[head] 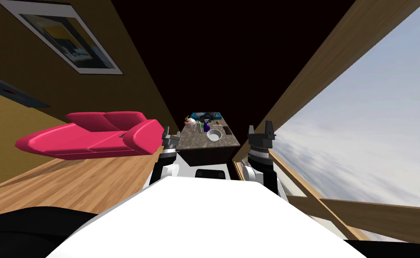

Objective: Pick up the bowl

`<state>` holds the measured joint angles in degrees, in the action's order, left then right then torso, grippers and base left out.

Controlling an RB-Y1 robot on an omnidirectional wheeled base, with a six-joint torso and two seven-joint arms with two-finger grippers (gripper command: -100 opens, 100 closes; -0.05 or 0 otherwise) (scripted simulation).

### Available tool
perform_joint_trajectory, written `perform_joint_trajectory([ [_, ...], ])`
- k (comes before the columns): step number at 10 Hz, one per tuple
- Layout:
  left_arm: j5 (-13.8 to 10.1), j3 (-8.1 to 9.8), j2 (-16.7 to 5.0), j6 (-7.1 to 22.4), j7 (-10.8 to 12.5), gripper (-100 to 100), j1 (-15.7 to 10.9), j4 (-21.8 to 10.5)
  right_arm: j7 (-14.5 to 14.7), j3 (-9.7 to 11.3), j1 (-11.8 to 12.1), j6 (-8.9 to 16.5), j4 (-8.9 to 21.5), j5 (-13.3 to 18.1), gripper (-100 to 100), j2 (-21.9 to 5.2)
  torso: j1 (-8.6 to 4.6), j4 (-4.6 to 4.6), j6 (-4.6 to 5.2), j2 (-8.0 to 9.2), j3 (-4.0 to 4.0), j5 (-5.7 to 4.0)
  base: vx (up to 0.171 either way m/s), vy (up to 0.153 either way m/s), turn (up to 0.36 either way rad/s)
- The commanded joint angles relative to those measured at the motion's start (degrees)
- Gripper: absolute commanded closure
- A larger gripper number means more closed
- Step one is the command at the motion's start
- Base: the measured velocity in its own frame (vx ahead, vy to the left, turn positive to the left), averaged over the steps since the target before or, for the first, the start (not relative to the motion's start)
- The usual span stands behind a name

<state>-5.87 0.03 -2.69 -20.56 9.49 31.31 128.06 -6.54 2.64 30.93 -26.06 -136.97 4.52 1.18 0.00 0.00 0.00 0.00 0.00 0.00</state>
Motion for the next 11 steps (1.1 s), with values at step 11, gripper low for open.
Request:
perform_joint_trajectory([
  [11, -7.4, -1.82, -4.7, 14.1, 2.0, -100, -17.3, -10.2, 0.0, 0.0, 0.0, 0.0, 0.0, 0.0, 0, 0.0, 0.28, 0.08, 0.00, 0.31, 0.19, 0.07, -0.102, 0.077, 0.025],
])
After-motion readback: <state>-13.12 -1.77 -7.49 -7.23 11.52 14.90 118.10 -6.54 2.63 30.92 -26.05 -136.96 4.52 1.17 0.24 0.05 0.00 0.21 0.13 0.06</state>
